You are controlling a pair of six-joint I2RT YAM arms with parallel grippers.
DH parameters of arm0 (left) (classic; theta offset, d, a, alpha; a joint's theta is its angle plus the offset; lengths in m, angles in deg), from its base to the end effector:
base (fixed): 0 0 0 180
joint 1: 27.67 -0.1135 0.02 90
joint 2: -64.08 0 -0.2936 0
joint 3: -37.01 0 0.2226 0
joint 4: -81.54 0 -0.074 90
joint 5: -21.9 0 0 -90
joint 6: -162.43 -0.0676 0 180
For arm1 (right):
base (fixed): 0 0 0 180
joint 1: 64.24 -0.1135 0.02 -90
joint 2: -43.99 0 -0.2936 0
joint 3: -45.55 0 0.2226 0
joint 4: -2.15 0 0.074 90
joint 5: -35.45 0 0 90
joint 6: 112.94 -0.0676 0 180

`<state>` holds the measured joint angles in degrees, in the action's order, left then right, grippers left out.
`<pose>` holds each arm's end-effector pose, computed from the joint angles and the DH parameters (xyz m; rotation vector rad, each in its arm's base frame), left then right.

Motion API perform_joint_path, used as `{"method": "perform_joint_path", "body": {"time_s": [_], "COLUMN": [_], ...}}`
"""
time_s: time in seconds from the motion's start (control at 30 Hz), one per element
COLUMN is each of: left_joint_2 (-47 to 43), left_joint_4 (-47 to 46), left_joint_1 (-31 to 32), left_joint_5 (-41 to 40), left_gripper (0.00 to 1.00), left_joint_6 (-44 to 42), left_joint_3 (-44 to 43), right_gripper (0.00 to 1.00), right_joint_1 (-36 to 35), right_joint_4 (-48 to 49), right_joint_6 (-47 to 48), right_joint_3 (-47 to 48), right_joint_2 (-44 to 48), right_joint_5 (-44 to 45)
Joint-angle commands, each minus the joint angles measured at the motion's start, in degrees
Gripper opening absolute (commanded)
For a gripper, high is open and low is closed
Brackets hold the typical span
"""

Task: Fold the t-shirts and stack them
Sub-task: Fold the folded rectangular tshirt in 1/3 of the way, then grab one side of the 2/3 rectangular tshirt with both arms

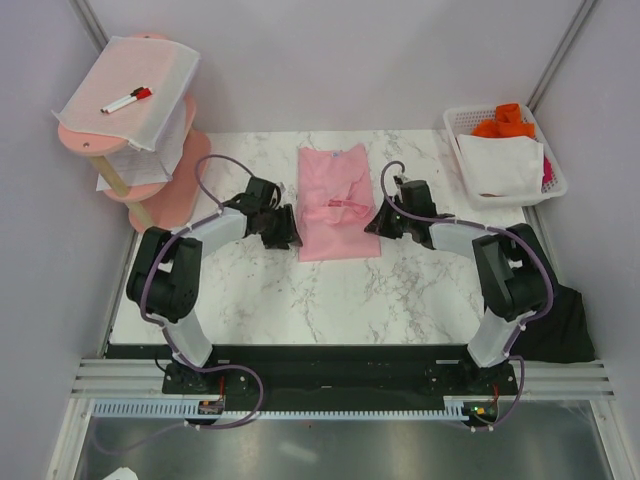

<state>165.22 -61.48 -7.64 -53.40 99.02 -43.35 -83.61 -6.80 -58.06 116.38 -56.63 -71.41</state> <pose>0.3316 -0.1391 0.2047 -0.0531 2.6586 -0.6187 0.3477 0.1430 0.2047 0.1561 2.3450 0.8238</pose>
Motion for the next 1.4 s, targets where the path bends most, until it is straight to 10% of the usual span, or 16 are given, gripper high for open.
{"method": "perform_joint_path", "body": {"time_s": [0.0,0.07,0.73,0.83,0.93,1.03,1.13,1.37], "left_joint_2": [-3.85,-3.41,-1.91,-3.93,-7.01,-9.12,-9.12,-6.32], "left_joint_4": [-9.20,-9.30,-6.05,-5.96,-5.96,-5.96,-6.31,-12.29], "left_joint_1": [0.71,1.15,1.24,1.24,1.24,1.24,1.24,1.24], "left_joint_5": [5.16,4.73,-0.28,-1.86,-4.24,-5.12,-4.42,0.67], "left_gripper": [0.37,0.02,0.02,0.12,0.64,0.86,0.88,0.77], "left_joint_6": [3.20,3.73,2.68,2.68,2.94,2.68,2.85,5.22], "left_joint_3": [6.27,6.63,7.60,9.09,11.20,11.99,12.43,14.45], "right_gripper": [0.00,0.00,0.00,0.04,0.13,0.37,0.62,0.63], "right_joint_1": [-0.22,-0.22,1.09,2.67,3.55,4.35,4.43,4.43], "right_joint_4": [6.49,8.34,8.62,8.00,8.97,11.51,5.56,-1.13], "right_joint_6": [-1.27,-2.58,-4.53,-4.44,-3.83,-3.21,-0.66,0.40], "right_joint_3": [-0.97,-0.71,21.00,19.43,10.85,4.50,2.56,-3.87], "right_joint_2": [-2.12,-3.44,-19.62,-18.22,-12.43,-4.69,1.38,8.07], "right_joint_5": [-7.73,-8.19,2.53,1.05,0.78,-1.50,-3.17,-4.75]}}
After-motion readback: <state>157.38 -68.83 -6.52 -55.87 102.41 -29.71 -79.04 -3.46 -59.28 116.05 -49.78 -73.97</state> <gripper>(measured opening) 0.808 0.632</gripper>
